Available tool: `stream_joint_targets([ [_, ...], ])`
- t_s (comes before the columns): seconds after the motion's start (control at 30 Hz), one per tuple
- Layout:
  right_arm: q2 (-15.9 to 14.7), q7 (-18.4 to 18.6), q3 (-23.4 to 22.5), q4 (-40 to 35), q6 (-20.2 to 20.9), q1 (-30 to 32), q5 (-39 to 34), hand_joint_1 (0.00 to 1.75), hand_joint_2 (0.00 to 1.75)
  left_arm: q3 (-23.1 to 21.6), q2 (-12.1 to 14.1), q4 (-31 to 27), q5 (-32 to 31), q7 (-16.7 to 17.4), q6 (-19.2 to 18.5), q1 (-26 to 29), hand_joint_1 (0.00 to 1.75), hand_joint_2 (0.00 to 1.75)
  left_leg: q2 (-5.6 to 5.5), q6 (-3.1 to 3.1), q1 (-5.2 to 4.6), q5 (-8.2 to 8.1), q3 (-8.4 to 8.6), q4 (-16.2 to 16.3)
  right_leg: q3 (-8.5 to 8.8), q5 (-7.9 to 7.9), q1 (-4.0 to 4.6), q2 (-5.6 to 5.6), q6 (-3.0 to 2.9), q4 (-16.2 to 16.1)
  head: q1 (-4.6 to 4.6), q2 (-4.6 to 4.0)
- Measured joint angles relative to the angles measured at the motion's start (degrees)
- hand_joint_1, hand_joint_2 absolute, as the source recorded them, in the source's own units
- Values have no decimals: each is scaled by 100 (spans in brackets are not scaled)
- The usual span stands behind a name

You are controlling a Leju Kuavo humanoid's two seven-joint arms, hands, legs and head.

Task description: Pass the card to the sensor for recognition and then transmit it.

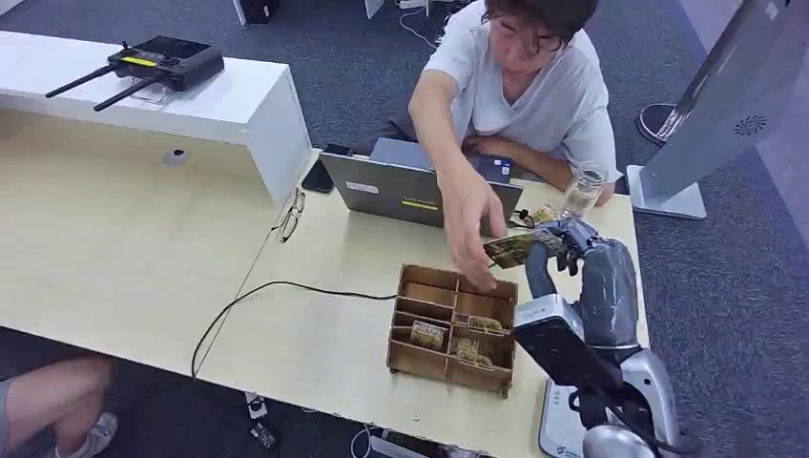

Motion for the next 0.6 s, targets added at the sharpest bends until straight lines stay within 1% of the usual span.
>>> stream_joint_targets([
  [0.17,184,181,133,321,100,-326,54,175,175,-98,18,20,-107,0,0,-16,0,0,0,0,0,0,1,0,0,0,0,0,0,0,4,0],
  [0.2,212,205,162,385,114,-394,68,148,175,-105,26,35,-118,2,-2,-23,0,0,1,0,1,0,2,0,0,0,0,1,-1,0,2,0],
  [0.23,265,236,194,480,146,-442,96,9,175,-116,42,50,-153,37,-46,-27,0,0,1,0,1,0,3,0,0,0,1,1,-1,0,4,0],
  [0.27,303,273,246,565,181,-493,129,0,175,-142,57,72,-203,87,-161,-28,0,0,1,-1,1,1,2,0,0,0,1,0,-1,0,2,0],
  [0.3,326,284,291,625,205,-532,164,0,175,-168,72,90,-247,147,-272,-27,0,0,0,-1,1,1,2,0,0,0,1,0,-1,0,4,0],
  [0.33,363,302,345,693,216,-554,212,0,175,-220,90,103,-306,242,-469,-24,0,0,-1,-2,3,1,2,0,0,0,4,-1,-1,1,0,0],
  [0.37,382,325,393,743,218,-569,255,0,0,-251,98,103,-308,271,-488,-19,0,0,-1,-5,5,3,0,0,0,0,5,-1,-1,1,7,0],
  [0.5,443,347,533,872,188,-618,343,0,0,-260,87,101,-186,147,-151,-18,0,0,-1,-5,5,3,0,0,-1,0,5,-1,-1,0,4,0],
  [0.6,463,345,594,892,173,-651,345,0,0,-260,92,103,-155,101,-68,-23,0,0,-2,-5,5,3,0,0,-1,0,5,-1,-1,0,4,0],
])
